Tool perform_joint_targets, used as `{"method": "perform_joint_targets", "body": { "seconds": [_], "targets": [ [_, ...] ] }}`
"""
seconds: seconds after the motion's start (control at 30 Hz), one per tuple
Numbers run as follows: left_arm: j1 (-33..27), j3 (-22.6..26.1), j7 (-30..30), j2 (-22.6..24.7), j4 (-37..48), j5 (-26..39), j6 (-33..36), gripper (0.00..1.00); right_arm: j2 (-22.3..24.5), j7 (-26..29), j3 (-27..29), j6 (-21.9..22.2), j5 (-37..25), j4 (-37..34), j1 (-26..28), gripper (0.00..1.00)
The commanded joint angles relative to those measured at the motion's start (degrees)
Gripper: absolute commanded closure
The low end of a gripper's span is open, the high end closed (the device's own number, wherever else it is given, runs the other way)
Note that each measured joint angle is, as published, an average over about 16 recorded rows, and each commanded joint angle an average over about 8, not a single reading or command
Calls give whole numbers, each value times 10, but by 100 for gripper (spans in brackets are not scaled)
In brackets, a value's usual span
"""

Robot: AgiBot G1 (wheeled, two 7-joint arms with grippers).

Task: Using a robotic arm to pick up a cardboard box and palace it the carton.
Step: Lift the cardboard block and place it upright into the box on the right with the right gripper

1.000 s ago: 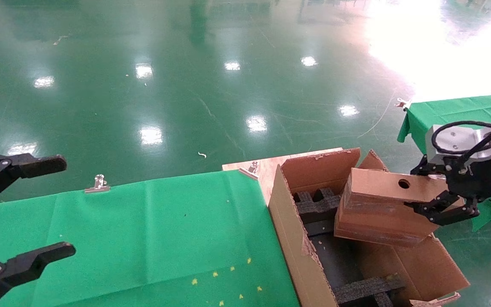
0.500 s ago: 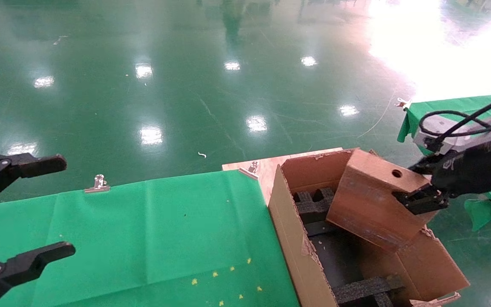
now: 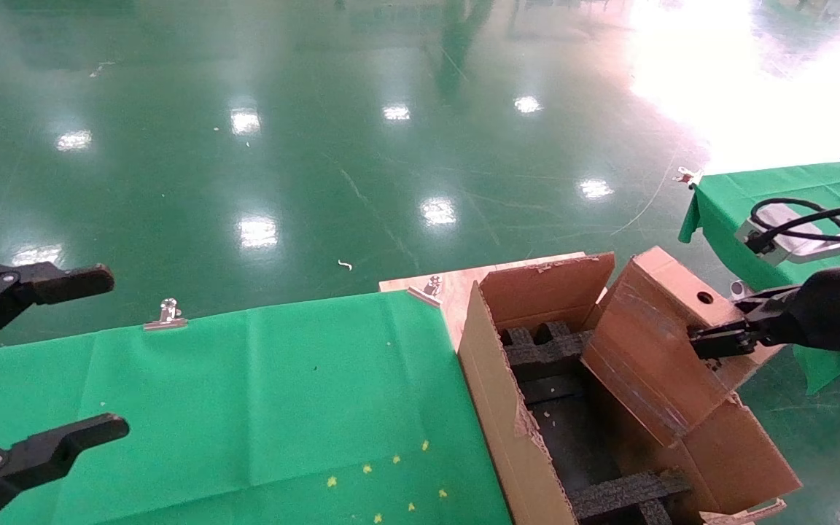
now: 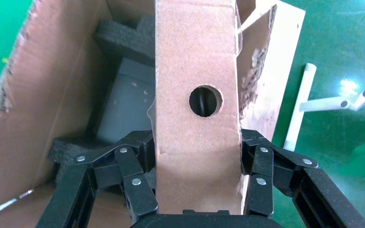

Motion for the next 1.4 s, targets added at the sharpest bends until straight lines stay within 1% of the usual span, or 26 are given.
{"method": "perform_joint_targets", "body": {
  "seconds": [0.03,0.2,0.33,0.43,0.67,0.8,1.13,1.4],
  "targets": [
    [0,0,0,0,0,0,0,0,4,13,-1,8,1,4,-3,100],
    [0,0,0,0,0,0,0,0,2,11,-1,8,3,-4,-3,100],
    [0,0,0,0,0,0,0,0,-1,26,-3,18,3,-12,-9,100],
    [0,0,0,0,0,0,0,0,-2,55,-8,35,-3,-12,-17,100],
    [0,0,0,0,0,0,0,0,-7,145,-26,86,-38,-3,-45,100],
    [0,0,0,0,0,0,0,0,-15,180,-36,107,-54,-1,-61,100],
    [0,0,0,0,0,0,0,0,-38,249,-57,134,-89,1,-93,100],
    [0,0,0,0,0,0,0,0,-59,293,-70,138,-109,2,-111,100]
  ]
}}
